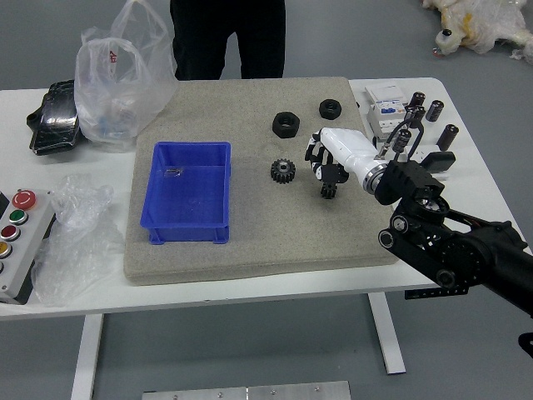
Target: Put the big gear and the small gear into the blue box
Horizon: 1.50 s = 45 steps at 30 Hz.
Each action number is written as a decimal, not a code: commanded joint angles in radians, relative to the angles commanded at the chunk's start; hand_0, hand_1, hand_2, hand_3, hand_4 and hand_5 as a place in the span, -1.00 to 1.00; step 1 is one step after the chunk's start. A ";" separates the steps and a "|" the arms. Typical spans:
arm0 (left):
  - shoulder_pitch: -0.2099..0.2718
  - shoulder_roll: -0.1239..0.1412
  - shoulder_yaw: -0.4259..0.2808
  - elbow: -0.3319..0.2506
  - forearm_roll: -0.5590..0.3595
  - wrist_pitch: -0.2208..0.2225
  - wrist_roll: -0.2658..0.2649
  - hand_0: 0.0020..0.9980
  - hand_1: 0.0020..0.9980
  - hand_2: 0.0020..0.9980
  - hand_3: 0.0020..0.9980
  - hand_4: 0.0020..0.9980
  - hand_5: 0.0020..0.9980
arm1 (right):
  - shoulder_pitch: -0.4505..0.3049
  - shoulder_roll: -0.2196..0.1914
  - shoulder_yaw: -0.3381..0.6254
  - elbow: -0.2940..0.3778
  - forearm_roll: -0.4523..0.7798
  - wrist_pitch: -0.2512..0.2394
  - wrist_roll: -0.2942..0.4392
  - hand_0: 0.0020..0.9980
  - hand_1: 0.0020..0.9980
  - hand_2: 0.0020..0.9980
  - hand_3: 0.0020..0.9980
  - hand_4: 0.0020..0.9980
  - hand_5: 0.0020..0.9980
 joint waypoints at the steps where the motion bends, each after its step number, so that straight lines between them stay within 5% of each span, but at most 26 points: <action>1: 0.001 0.000 -0.001 0.000 0.000 0.000 0.001 0.43 0.42 0.40 0.61 0.46 -0.01 | -0.003 -0.002 0.006 -0.001 -0.006 0.012 -0.008 -0.33 -0.01 0.38 0.42 0.10 -0.57; 3: 0.003 -0.001 -0.002 -0.001 0.001 0.001 0.003 0.43 0.42 0.40 0.61 0.46 -0.01 | -0.010 -0.008 0.019 0.000 -0.021 0.040 -0.030 -0.33 -0.01 0.38 0.42 0.10 -0.57; 4: 0.004 -0.001 -0.003 -0.001 0.002 0.001 0.004 0.43 0.42 0.40 0.61 0.47 -0.01 | -0.013 -0.011 0.024 0.002 -0.030 0.051 -0.040 -0.26 0.14 0.71 0.86 0.86 -0.06; 9: 0.003 -0.003 -0.001 0.000 -0.002 0.002 0.001 0.43 0.42 0.40 0.61 0.47 -0.01 | -0.034 -0.026 0.050 0.024 -0.063 0.095 -0.080 -0.26 0.14 0.71 0.86 0.86 -0.06; 10: 0.002 -0.003 0.000 0.000 -0.002 0.001 0.000 0.43 0.42 0.40 0.61 0.46 -0.01 | -0.038 -0.029 0.052 0.029 -0.065 0.099 -0.085 -0.24 0.20 0.76 0.90 1.00 0.19; 21: 0.001 -0.003 -0.002 0.000 0.001 0.001 0.001 0.43 0.42 0.40 0.61 0.47 -0.01 | -0.042 -0.017 -0.035 -0.034 -0.010 0.079 -0.084 -0.26 0.14 0.58 0.70 1.00 0.21; 22: 0.001 -0.003 -0.002 0.000 0.001 0.001 0.001 0.43 0.42 0.39 0.61 0.47 -0.01 | -0.038 -0.012 -0.049 -0.049 0.001 0.070 -0.080 -0.32 -0.06 0.23 0.39 0.61 -0.21; 27: 0.001 -0.004 -0.002 0.000 0.000 0.001 0.000 0.43 0.42 0.39 0.61 0.47 -0.01 | -0.029 0.005 -0.103 -0.106 0.043 0.029 -0.059 -0.32 -0.06 0.23 0.39 0.61 -0.21; 28: 0.001 -0.003 -0.002 0.000 0.000 0.001 0.000 0.43 0.42 0.39 0.61 0.47 0.00 | -0.028 0.006 -0.110 -0.113 0.048 0.022 -0.056 -0.44 -0.19 -0.04 0.24 0.06 -0.84; 33: 0.003 -0.003 -0.003 0.000 0.001 0.002 0.001 0.43 0.42 0.39 0.61 0.47 0.00 | -0.026 0.008 -0.135 -0.132 0.068 -0.010 -0.044 -0.44 -0.19 -0.04 0.24 0.06 -0.84; 34: 0.003 -0.004 -0.004 0.000 0.002 0.002 0.001 0.43 0.42 0.39 0.61 0.47 0.01 | -0.026 0.008 -0.138 -0.133 0.070 -0.012 -0.043 -0.51 -0.28 -0.25 0.06 -0.24 -0.94; 45: 0.002 -0.008 -0.009 0.000 0.010 0.000 0.003 0.43 0.42 0.39 0.61 0.47 0.00 | -0.019 0.008 -0.149 -0.124 0.067 -0.021 -0.043 -0.51 -0.29 -0.27 0.06 -0.25 -0.93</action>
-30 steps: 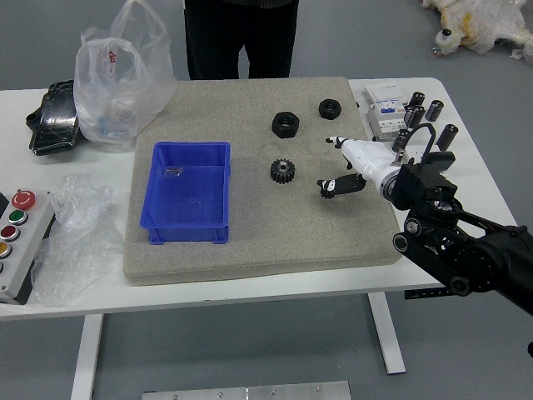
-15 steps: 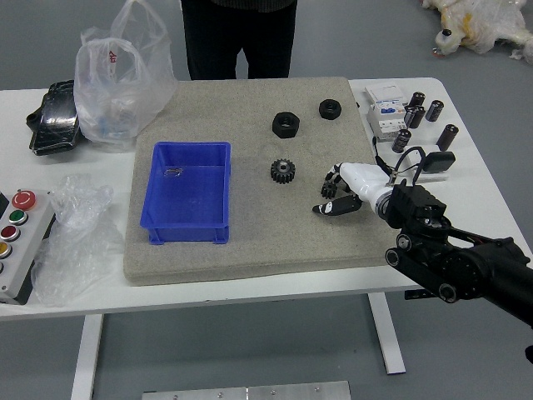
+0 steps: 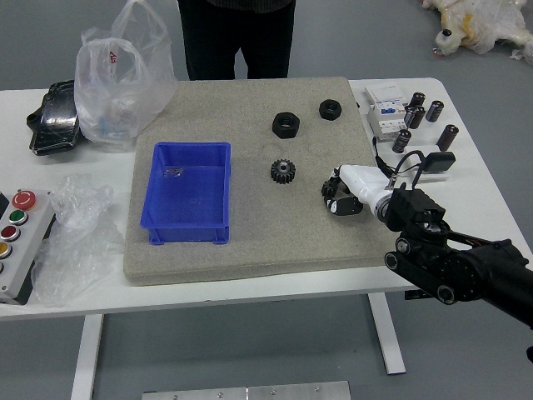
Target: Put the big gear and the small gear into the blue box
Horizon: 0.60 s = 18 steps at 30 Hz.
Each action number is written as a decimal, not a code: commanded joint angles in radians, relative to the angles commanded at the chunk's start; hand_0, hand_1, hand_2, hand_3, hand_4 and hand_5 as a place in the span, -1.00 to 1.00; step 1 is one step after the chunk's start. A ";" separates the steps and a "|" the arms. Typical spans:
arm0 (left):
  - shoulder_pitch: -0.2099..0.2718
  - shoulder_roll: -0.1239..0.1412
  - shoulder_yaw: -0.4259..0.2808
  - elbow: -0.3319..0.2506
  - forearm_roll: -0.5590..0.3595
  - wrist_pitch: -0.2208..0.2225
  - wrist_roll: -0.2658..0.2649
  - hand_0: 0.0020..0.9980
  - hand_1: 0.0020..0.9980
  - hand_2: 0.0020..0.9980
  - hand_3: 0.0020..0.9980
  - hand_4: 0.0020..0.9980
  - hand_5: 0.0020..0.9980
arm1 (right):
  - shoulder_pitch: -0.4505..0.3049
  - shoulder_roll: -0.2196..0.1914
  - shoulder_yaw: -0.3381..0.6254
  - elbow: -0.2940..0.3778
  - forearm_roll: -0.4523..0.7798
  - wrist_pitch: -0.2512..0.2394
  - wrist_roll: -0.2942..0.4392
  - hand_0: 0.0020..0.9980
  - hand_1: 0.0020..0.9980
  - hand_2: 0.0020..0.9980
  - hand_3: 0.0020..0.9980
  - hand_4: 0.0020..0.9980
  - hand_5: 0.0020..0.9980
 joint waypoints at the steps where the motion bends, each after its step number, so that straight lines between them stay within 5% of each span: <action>1: 0.000 0.000 -0.001 0.000 0.001 0.000 0.001 0.43 0.42 0.38 0.61 0.47 0.01 | 0.000 0.000 0.001 0.002 -0.001 0.000 0.000 -0.51 -0.29 -0.27 0.06 -0.25 -0.92; 18: 0.003 -0.005 -0.010 -0.002 0.013 0.000 0.006 0.43 0.42 0.38 0.61 0.47 0.02 | 0.017 -0.006 0.009 0.059 -0.039 0.000 -0.010 -0.51 -0.29 -0.29 0.05 -0.25 -0.92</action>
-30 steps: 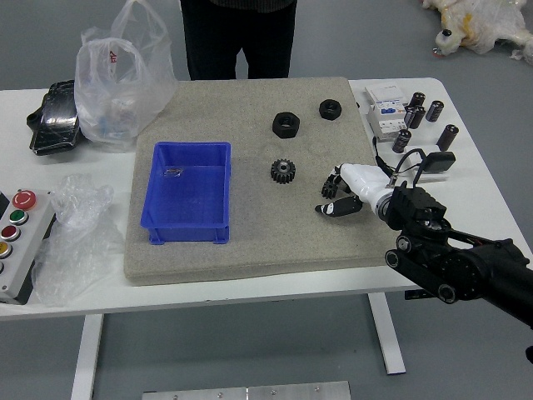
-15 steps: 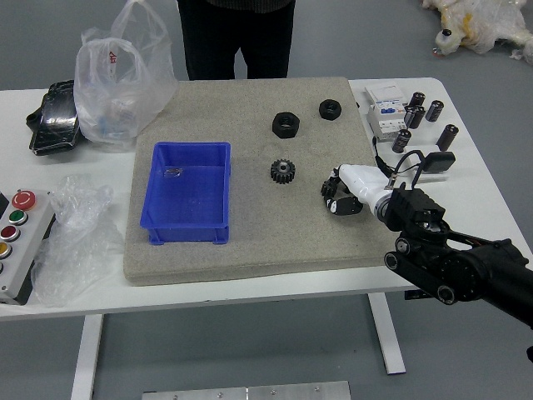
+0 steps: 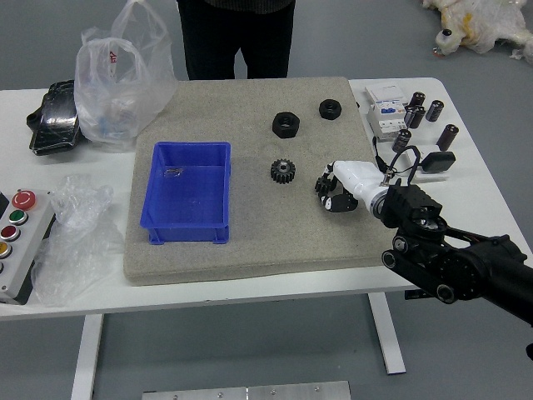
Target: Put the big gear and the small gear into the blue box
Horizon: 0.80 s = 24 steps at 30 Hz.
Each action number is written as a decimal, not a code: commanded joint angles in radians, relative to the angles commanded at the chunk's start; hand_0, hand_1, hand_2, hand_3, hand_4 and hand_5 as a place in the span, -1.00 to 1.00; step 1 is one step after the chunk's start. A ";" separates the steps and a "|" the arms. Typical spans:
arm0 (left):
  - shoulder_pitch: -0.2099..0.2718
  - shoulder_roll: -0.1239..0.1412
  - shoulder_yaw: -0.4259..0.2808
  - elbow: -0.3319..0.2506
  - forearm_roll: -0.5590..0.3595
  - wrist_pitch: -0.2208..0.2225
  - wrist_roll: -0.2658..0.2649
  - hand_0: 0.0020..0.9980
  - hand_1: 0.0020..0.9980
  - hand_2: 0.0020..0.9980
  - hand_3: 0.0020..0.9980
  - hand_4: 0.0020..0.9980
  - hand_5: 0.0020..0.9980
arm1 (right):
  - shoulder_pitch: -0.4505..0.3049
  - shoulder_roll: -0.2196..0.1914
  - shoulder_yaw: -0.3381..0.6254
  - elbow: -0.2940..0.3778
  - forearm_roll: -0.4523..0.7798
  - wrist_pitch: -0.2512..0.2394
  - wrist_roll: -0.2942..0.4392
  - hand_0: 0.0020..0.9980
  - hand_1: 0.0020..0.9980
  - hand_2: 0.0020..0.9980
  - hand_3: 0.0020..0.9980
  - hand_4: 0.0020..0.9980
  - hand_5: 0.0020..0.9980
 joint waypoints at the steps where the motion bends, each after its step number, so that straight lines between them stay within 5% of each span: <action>1: 0.000 0.000 -0.001 0.000 0.001 0.000 0.001 0.43 0.42 0.38 0.61 0.47 0.03 | 0.003 0.000 0.000 0.008 -0.004 0.001 -0.002 -0.51 -0.29 -0.29 0.04 -0.25 -0.92; 12: 0.004 0.001 -0.010 -0.002 0.011 0.001 0.007 0.43 0.42 0.38 0.61 0.47 0.03 | 0.093 0.063 -0.042 0.097 -0.042 0.010 -0.014 -0.51 -0.27 -0.28 0.04 -0.25 -0.92; 24: 0.007 0.004 -0.019 -0.004 0.021 0.000 0.015 0.43 0.43 0.38 0.61 0.48 0.05 | 0.218 0.151 -0.137 0.119 -0.045 0.009 -0.012 -0.51 -0.26 -0.26 0.07 -0.23 -0.96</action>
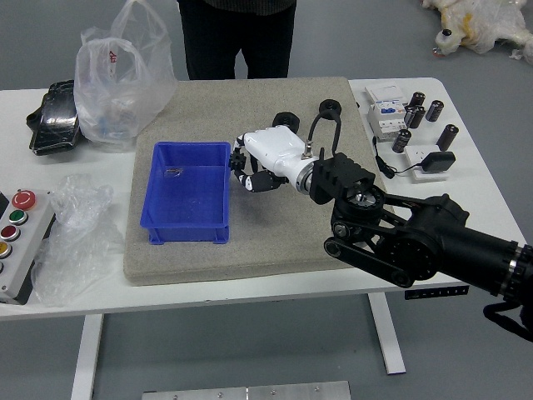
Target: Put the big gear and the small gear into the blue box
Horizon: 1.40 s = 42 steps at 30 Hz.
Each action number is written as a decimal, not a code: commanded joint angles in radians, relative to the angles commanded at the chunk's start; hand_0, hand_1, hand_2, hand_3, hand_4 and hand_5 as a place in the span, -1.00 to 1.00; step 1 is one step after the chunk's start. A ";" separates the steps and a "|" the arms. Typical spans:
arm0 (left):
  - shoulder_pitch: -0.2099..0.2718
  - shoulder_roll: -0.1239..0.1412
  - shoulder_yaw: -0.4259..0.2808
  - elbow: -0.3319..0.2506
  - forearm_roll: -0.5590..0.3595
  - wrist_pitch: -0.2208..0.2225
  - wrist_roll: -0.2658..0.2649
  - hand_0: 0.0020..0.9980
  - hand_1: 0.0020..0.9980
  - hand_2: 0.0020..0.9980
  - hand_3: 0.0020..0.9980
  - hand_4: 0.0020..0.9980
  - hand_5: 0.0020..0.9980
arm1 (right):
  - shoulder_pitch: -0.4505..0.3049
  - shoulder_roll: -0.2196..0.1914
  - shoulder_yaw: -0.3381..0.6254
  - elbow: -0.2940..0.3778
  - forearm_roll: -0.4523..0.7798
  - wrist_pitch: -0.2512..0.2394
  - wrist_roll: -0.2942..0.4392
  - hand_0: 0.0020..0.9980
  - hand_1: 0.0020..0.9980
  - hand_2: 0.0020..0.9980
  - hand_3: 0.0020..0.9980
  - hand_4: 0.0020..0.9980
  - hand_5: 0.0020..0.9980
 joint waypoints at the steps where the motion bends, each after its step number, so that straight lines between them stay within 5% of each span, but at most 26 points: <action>1: 0.000 0.000 -0.001 0.000 0.001 0.000 0.001 0.43 0.42 0.38 0.61 0.48 0.05 | 0.009 0.007 -0.008 -0.002 0.003 -0.001 0.003 -0.35 0.06 0.17 0.25 -0.28 -0.89; 6: -0.001 0.002 -0.003 -0.001 0.004 -0.001 0.003 0.43 0.42 0.38 0.61 0.48 0.05 | 0.030 0.041 -0.048 -0.028 0.028 0.006 0.013 -0.35 0.06 0.17 0.25 -0.28 -0.89; 7: -0.001 0.002 -0.003 -0.001 0.004 -0.001 0.003 0.43 0.42 0.38 0.61 0.48 0.06 | 0.031 0.046 -0.054 -0.033 0.032 0.007 0.014 -0.25 0.41 0.51 0.39 -0.12 -0.48; 12: 0.000 0.002 -0.006 -0.002 0.010 -0.002 0.007 0.43 0.42 0.38 0.61 0.48 0.06 | 0.035 0.077 -0.100 -0.054 0.051 0.009 0.013 -0.25 0.41 0.51 0.39 -0.12 -0.48; 13: 0.000 0.002 -0.007 -0.002 0.011 -0.003 0.008 0.43 0.42 0.38 0.61 0.48 0.06 | 0.036 0.082 -0.105 -0.054 0.051 0.009 0.012 -0.18 0.58 0.72 0.58 0.00 -0.46; 28: 0.000 0.003 -0.010 -0.003 0.016 -0.004 0.009 0.42 0.42 0.38 0.61 0.48 0.07 | 0.037 0.099 -0.123 -0.047 0.060 -0.013 0.021 -0.14 0.66 0.82 0.78 0.12 -0.42; 36: 0.000 0.001 -0.010 -0.003 0.015 -0.004 0.009 0.42 0.42 0.38 0.61 0.48 0.06 | 0.025 0.049 -0.026 -0.054 0.074 -0.024 0.032 -0.14 0.63 0.79 0.74 0.14 -0.43; 37: 0.001 0.001 -0.010 -0.003 0.015 -0.004 0.009 0.42 0.42 0.38 0.61 0.48 0.06 | 0.023 0.035 -0.006 -0.063 0.078 -0.023 0.032 -0.16 0.61 0.76 0.74 0.40 -0.32; 42: 0.001 0.002 -0.009 -0.003 0.014 -0.003 0.008 0.42 0.42 0.38 0.61 0.48 0.06 | 0.020 -0.009 0.035 -0.131 0.124 -0.014 0.038 -0.16 0.61 0.76 0.74 0.40 -0.32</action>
